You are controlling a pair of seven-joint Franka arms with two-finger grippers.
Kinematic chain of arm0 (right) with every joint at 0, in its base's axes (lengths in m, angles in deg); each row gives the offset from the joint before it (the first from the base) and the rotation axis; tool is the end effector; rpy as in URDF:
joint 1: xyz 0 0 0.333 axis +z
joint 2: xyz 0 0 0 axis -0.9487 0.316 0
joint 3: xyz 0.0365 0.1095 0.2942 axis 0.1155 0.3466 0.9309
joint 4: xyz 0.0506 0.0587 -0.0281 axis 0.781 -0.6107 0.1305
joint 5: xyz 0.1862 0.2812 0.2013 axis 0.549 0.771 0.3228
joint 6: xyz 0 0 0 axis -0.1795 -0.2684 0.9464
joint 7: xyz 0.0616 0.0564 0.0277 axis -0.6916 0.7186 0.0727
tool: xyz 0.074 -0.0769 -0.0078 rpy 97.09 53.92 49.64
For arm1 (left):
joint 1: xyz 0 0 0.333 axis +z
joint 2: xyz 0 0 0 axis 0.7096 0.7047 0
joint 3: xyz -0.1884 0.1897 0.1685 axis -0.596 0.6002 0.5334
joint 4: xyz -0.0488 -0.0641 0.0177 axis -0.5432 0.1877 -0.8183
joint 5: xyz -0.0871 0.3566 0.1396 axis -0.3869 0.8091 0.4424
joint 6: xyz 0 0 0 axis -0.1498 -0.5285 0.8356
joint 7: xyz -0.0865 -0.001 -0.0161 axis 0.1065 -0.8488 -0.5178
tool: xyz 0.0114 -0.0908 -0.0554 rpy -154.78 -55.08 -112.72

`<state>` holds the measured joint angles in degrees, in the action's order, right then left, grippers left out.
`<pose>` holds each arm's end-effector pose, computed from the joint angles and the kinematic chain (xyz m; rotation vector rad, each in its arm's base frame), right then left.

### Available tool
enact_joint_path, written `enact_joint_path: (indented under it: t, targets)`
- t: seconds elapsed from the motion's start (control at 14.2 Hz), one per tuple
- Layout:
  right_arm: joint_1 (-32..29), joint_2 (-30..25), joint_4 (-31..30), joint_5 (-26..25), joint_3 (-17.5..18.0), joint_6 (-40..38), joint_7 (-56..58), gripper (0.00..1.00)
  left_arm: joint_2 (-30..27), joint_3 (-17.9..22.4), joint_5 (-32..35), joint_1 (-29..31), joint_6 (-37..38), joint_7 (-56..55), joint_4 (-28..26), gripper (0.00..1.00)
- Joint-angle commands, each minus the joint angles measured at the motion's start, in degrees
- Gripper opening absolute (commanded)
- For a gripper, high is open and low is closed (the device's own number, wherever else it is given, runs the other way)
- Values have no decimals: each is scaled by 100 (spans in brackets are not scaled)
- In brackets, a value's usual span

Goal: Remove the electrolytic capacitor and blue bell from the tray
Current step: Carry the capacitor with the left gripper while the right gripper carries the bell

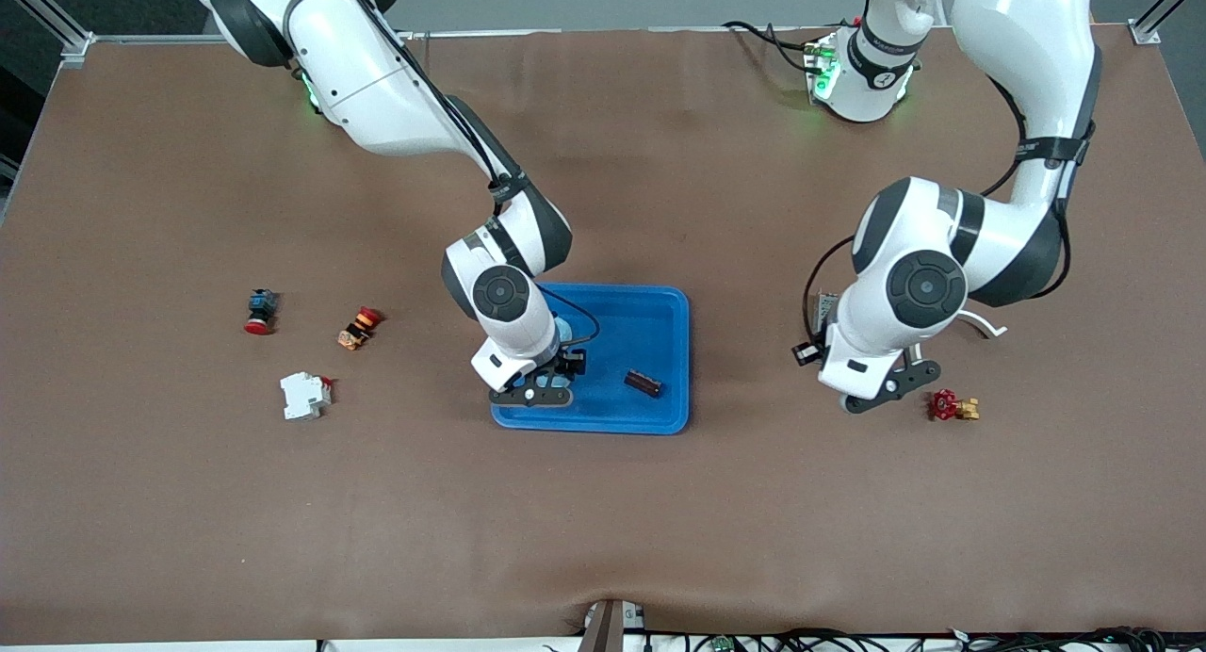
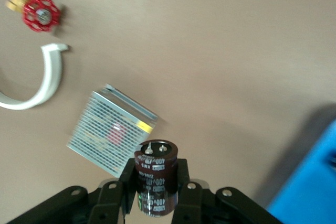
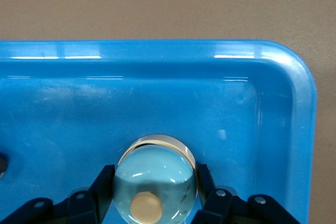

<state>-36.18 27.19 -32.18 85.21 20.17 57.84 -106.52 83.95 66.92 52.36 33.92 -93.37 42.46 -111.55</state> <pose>0.5992 0.4169 0.1871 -3.0633 0.0440 -0.0739 0.6240 -0.2033 0.3425 -2.9617 -0.5564 0.1762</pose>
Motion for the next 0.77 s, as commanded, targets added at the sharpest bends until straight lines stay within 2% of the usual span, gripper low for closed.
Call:
enact_joint_path:
  t: [0.0,0.28,0.56,0.7]
  targets:
    - [37,69,131,-17,-28,-37,69,28,-412,-37,248,275,0,310,-624,0]
    - [-15,-176,175,27,-20,-317,86,27,-676,-55,477,1012,-105,1371,-1135,0]
    - [-216,-773,527,89,-2,-1782,646,27,-659,-55,783,1698,-683,1918,-1521,0]
    - [-576,-1361,518,167,-11,-2468,1619,27,-606,-55,881,2032,-1210,2199,-1759,0]
